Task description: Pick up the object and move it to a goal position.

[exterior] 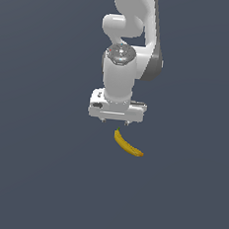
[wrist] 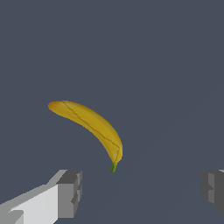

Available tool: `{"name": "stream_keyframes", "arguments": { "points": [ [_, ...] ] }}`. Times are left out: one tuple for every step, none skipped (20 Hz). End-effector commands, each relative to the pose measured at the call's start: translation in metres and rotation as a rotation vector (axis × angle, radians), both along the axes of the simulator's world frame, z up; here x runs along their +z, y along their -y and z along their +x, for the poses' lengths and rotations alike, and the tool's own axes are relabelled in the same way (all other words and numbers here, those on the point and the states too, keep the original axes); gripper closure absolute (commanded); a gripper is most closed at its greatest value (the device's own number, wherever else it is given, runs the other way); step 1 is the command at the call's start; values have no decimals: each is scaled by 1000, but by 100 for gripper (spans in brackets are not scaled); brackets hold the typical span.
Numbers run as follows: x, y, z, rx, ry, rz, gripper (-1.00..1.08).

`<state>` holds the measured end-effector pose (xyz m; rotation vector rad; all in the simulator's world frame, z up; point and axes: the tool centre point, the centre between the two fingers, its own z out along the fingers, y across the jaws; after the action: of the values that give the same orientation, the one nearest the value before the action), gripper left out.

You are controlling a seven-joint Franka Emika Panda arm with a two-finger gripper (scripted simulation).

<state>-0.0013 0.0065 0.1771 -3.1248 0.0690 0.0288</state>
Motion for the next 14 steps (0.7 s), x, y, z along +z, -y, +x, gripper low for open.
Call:
{"name": "stream_keyframes", "arguments": {
  "points": [
    [0, 0, 0, 0, 0, 0, -92],
    [0, 0, 0, 0, 0, 0, -92],
    [-1, 0, 0, 1, 0, 1, -92],
    [-1, 0, 0, 3, 0, 2, -92],
    [-2, 0, 0, 5, 0, 4, -92],
    [-3, 0, 0, 7, -1, 6, -92],
    [-5, 1, 0, 9, -1, 9, -92],
    [-6, 1, 0, 10, -1, 11, -92],
    [-6, 1, 0, 10, -1, 13, -92],
    [-7, 1, 0, 9, -2, 15, -92],
    [-7, 2, 0, 7, -2, 17, -92],
    [-7, 2, 0, 5, -2, 18, -92],
    [-7, 2, 0, 2, -2, 19, -92],
    [-7, 2, 0, 1, -2, 19, -92]
  ]
}}
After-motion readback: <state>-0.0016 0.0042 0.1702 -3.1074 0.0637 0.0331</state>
